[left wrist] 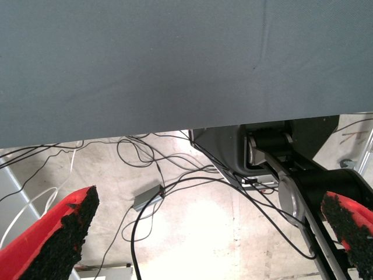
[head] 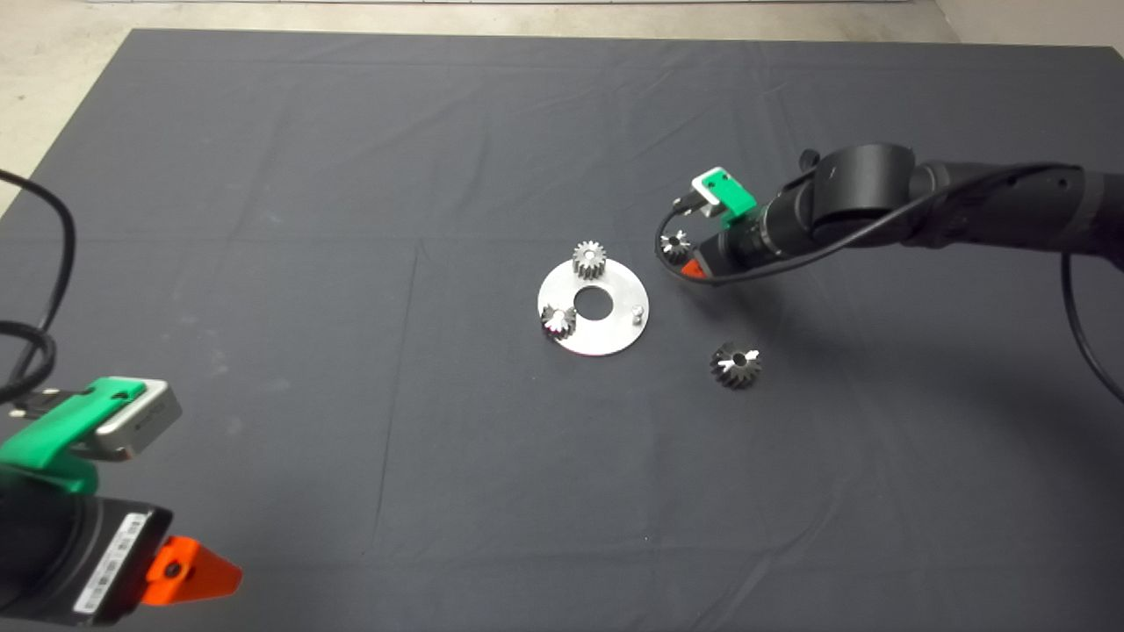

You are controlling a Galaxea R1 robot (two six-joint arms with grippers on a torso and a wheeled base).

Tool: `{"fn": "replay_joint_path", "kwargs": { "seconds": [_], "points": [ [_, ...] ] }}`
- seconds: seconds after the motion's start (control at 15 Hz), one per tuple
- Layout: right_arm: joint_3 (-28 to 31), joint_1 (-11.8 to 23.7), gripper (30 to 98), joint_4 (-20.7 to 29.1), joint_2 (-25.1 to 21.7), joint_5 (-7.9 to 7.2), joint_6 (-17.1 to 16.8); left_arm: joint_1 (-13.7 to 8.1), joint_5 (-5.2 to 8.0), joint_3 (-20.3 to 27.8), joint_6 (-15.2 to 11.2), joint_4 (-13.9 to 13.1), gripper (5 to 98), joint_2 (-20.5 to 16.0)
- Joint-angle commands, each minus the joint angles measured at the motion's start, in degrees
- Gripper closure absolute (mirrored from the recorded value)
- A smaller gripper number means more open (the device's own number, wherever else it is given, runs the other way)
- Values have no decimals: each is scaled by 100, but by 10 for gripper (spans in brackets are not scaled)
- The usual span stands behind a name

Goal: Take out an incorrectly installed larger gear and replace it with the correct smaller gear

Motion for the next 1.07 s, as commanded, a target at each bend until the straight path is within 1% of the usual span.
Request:
{"fn": "replay_joint_path", "kwargs": {
  "seconds": [0.0, 0.07, 0.13, 0.2, 0.27, 0.33, 0.4, 0.6, 0.8, 1.0],
  "points": [
    [-115, 189, 565, -139, 40, 67, 165, -52, 33, 100, 14, -100, 54, -5],
    [-115, 180, 565, -139, 32, 155, 340, -51, 31, 100, 14, -100, 54, -5],
    [-115, 180, 565, -139, 14, 284, 520, -51, 35, 100, 14, -100, 54, -14],
    [-124, 172, 565, -139, -13, 447, 703, -51, 35, 100, 14, -100, 54, -14],
    [-142, 172, 565, -148, -21, 573, 829, -51, 35, 100, 14, -100, 54, -14],
    [-207, 141, 565, -187, 18, 690, 877, -51, 35, 100, 14, -100, 54, -14],
    [-221, 128, 565, -275, 41, 726, 894, -51, 35, 100, 14, -100, 54, -5],
    [-247, 46, 565, -381, 96, 735, 894, -51, 35, 100, 14, -100, 54, -5],
    [-326, -30, 565, -745, 268, 726, 877, -51, 35, 100, 14, -100, 54, -5],
    [-478, -83, 565, -772, 366, 726, 877, -56, 35, 100, 14, -100, 54, -9]
  ]
}}
